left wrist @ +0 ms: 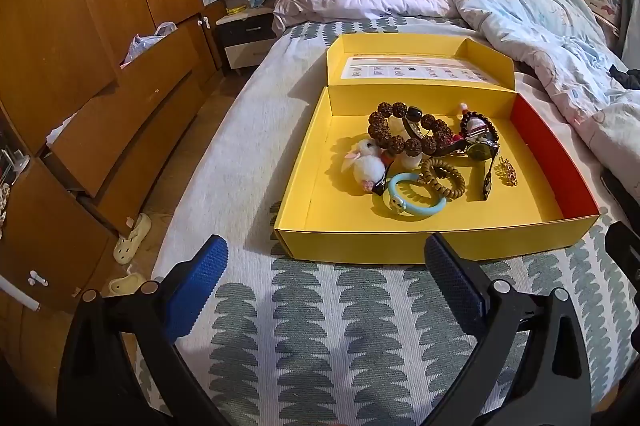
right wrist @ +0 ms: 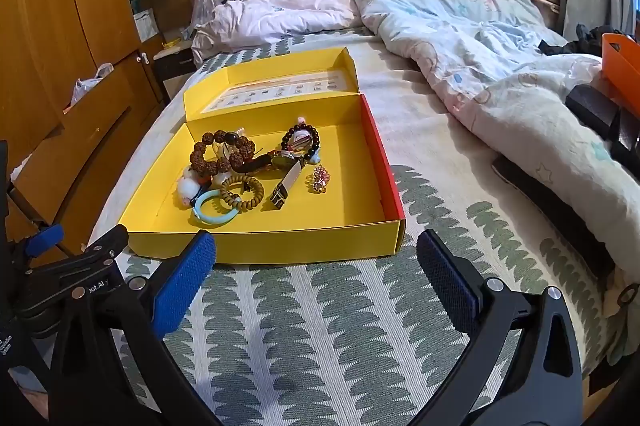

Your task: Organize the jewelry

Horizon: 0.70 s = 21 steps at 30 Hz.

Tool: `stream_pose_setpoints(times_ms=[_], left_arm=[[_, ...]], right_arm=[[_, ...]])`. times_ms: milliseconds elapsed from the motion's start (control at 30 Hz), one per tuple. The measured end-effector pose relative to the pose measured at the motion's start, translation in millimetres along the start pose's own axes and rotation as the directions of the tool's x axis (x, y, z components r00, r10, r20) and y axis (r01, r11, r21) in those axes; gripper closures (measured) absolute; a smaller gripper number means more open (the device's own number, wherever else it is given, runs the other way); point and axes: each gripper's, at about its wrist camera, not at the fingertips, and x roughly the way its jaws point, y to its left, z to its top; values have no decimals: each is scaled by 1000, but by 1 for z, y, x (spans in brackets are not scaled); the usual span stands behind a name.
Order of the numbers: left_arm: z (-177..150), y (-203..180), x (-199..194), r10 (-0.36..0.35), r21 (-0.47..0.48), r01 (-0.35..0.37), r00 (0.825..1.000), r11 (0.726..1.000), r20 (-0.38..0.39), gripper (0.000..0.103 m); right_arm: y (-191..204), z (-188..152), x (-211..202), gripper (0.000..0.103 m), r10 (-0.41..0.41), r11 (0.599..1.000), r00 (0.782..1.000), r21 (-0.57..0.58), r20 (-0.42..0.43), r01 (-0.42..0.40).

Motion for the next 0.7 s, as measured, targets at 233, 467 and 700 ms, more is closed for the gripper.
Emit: stream_pose_setpoints(times_ms=[233,467,700], left_arm=[[-1,-2,-1,-8,-4,8,1000,1000,6,6],[-1,-2,-1,-11,-6,11,1000,1000,6,6],[1,-1,0,-13,-7,13,1000,1000,7,6]], right_arm=[[0,-3,1,3,1,1000,1000,0,3,-1],[2,0,-5,3,6,1000,1000,-6,9,-6],[5,0,-3,3,13,1000,1000,-7,21,-13]])
